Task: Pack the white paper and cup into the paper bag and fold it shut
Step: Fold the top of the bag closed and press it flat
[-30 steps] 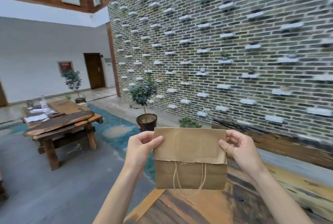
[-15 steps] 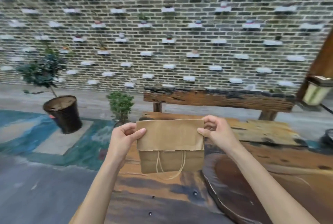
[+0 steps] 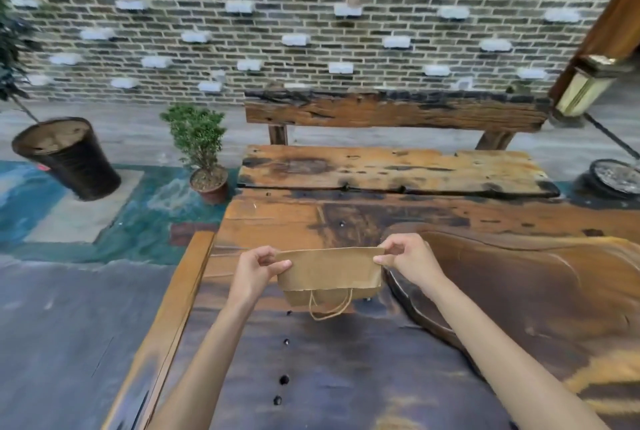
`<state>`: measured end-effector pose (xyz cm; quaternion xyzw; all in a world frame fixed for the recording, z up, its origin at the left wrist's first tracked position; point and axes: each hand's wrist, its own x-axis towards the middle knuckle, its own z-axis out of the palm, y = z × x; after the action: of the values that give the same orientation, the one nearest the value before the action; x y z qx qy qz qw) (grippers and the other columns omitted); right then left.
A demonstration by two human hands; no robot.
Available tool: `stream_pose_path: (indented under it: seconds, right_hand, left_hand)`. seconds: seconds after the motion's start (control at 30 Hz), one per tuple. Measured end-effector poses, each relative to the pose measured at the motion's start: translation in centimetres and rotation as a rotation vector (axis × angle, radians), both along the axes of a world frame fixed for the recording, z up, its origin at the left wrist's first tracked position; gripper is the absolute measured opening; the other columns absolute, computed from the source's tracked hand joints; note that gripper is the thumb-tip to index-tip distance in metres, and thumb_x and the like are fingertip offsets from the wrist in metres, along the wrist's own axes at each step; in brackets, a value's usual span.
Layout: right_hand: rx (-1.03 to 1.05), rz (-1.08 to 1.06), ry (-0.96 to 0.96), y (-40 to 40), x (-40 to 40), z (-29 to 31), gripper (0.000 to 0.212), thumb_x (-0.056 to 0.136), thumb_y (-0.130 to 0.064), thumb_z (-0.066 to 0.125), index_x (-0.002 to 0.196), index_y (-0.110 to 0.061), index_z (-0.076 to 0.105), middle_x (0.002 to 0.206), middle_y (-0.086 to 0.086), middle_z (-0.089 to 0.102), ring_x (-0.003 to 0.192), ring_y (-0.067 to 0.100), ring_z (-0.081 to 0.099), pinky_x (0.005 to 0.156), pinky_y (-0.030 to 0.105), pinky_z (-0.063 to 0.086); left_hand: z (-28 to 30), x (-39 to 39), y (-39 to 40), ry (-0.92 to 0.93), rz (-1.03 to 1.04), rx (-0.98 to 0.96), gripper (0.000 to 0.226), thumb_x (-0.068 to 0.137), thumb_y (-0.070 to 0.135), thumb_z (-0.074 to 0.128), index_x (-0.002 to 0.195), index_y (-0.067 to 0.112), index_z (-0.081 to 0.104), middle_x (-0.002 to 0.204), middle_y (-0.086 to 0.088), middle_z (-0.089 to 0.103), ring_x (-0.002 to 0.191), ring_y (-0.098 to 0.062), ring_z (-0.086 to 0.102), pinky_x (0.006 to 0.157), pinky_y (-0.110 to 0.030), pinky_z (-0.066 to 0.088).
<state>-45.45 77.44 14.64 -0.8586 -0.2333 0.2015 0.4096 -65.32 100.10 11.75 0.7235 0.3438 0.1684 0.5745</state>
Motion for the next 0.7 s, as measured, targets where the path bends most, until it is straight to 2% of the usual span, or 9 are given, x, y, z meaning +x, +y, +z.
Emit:
stream_pose_path:
  seconds: [0.07, 0.13, 0.2, 0.3, 0.37, 0.43, 0.5, 0.6, 0.7]
  right_hand:
    - [-0.048, -0.003, 0.026, 0.1, -0.1, -2.5, 0.01, 0.071, -0.013, 0.086, 0.072, -0.015, 0.076, 0.082, 0.003, 0.078, 0.082, 0.015, 0.069, 0.074, 0.025, 0.047]
    - [-0.094, -0.002, 0.058, 0.5, 0.0, -5.1, 0.011, 0.07, -0.015, 0.087, 0.077, -0.014, 0.079, 0.083, 0.002, 0.078, 0.086, 0.017, 0.07, 0.077, 0.028, 0.048]
    - [-0.136, -0.009, 0.093, 0.9, -0.2, -7.1, 0.013, 0.069, -0.015, 0.087, 0.079, -0.014, 0.08, 0.085, 0.003, 0.078, 0.088, 0.019, 0.07, 0.078, 0.029, 0.048]
    - [-0.188, -0.029, 0.128, 1.8, -0.4, -9.7, 0.016, 0.07, -0.012, 0.087, 0.084, -0.008, 0.08, 0.088, 0.007, 0.078, 0.087, 0.021, 0.069, 0.071, 0.021, 0.043]
    - [-0.212, -0.022, 0.15, 2.1, -0.6, -10.9, 0.015, 0.072, -0.008, 0.085, 0.086, -0.004, 0.08, 0.087, 0.009, 0.077, 0.08, 0.018, 0.066, 0.06, 0.007, 0.041]
    - [-0.244, -0.017, 0.175, 2.2, -0.6, -12.2, 0.016, 0.073, -0.008, 0.084, 0.087, -0.005, 0.08, 0.085, 0.006, 0.077, 0.078, 0.014, 0.066, 0.058, 0.001, 0.038]
    - [-0.277, -0.013, 0.194, 2.1, -0.6, -13.4, 0.017, 0.071, -0.012, 0.086, 0.086, -0.009, 0.081, 0.086, 0.005, 0.079, 0.081, 0.013, 0.069, 0.063, 0.007, 0.041]
    - [-0.301, -0.014, 0.208, 2.0, -0.8, -14.6, 0.017, 0.069, -0.011, 0.087, 0.084, -0.009, 0.081, 0.083, 0.006, 0.079, 0.078, 0.014, 0.07, 0.069, 0.018, 0.044]
    - [-0.302, -0.013, 0.208, 1.5, -1.2, -15.2, 0.014, 0.07, -0.008, 0.086, 0.083, -0.008, 0.08, 0.075, 0.0, 0.074, 0.072, 0.01, 0.068, 0.063, 0.007, 0.044]
  left_hand:
    - [-1.9, 0.3, -0.2, 0.083, 0.007, 0.005, 0.011, 0.075, -0.002, 0.079, 0.075, 0.006, 0.071, 0.056, 0.011, 0.063, 0.056, -0.003, 0.055, 0.057, -0.014, 0.042]
    - [-3.8, 0.7, -0.4, 0.151, 0.038, -0.019, 0.013, 0.075, 0.0, 0.08, 0.077, 0.01, 0.072, 0.058, 0.014, 0.063, 0.057, 0.001, 0.054, 0.06, -0.017, 0.042]
    - [-5.7, 0.7, -0.4, 0.203, 0.082, -0.038, 0.012, 0.074, 0.006, 0.082, 0.077, 0.014, 0.075, 0.066, 0.005, 0.068, 0.064, -0.004, 0.058, 0.066, -0.023, 0.044]
    - [-8.4, 0.5, -0.1, 0.278, 0.089, -0.043, 0.014, 0.074, 0.009, 0.083, 0.072, 0.02, 0.075, 0.078, -0.007, 0.077, 0.073, -0.013, 0.066, 0.071, -0.027, 0.05]
    - [-9.8, 0.4, 0.0, 0.315, 0.084, -0.066, 0.015, 0.076, 0.007, 0.081, 0.071, 0.019, 0.074, 0.081, -0.011, 0.078, 0.077, -0.017, 0.068, 0.074, -0.03, 0.052]
    - [-10.9, 0.5, 0.1, 0.343, 0.079, -0.083, 0.012, 0.077, 0.005, 0.08, 0.074, 0.016, 0.075, 0.083, -0.011, 0.077, 0.082, -0.021, 0.07, 0.076, -0.032, 0.053]
    - [-11.6, 0.6, 0.1, 0.371, 0.067, -0.085, 0.007, 0.079, 0.005, 0.079, 0.083, 0.01, 0.076, 0.085, -0.009, 0.075, 0.083, -0.02, 0.068, 0.074, -0.028, 0.05]
    - [-12.7, 0.9, 0.2, 0.389, 0.053, -0.081, 0.011, 0.08, 0.004, 0.078, 0.091, 0.003, 0.077, 0.086, -0.01, 0.074, 0.085, -0.019, 0.067, 0.073, -0.024, 0.051]
    - [-13.7, 1.2, 0.1, 0.445, -0.02, -0.044, 0.016, 0.082, 0.005, 0.077, 0.098, 0.002, 0.076, 0.095, -0.012, 0.076, 0.095, -0.02, 0.069, 0.083, -0.028, 0.054]
